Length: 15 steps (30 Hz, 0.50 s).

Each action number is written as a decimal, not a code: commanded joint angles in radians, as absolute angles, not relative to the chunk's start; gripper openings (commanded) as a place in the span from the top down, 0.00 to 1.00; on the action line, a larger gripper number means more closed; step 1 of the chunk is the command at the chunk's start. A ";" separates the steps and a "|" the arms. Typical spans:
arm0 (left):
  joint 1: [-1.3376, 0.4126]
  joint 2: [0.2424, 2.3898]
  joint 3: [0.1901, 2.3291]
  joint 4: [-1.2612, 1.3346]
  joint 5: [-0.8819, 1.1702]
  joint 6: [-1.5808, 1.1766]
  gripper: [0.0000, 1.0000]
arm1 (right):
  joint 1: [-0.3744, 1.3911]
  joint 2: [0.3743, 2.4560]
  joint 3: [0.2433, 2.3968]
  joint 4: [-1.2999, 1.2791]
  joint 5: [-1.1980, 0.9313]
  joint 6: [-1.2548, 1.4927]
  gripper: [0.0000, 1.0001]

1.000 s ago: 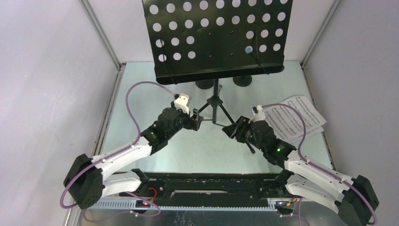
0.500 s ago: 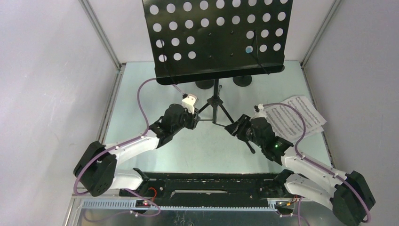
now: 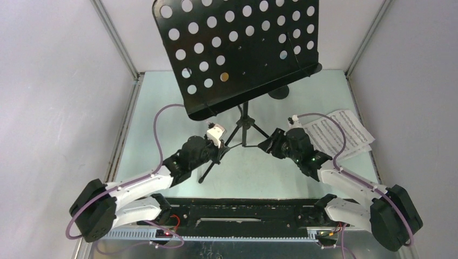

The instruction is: Pack up the instrument practice props

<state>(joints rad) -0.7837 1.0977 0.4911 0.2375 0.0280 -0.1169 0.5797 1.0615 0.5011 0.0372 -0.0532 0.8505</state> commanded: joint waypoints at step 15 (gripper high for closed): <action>-0.867 0.774 0.285 0.132 -0.145 -0.421 0.92 | 0.474 1.437 0.855 0.064 -0.320 0.443 0.49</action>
<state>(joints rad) -0.8471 0.7891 0.3065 0.1921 -0.1486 -0.2920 0.5091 1.3846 0.7815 0.0193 -0.3058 0.5621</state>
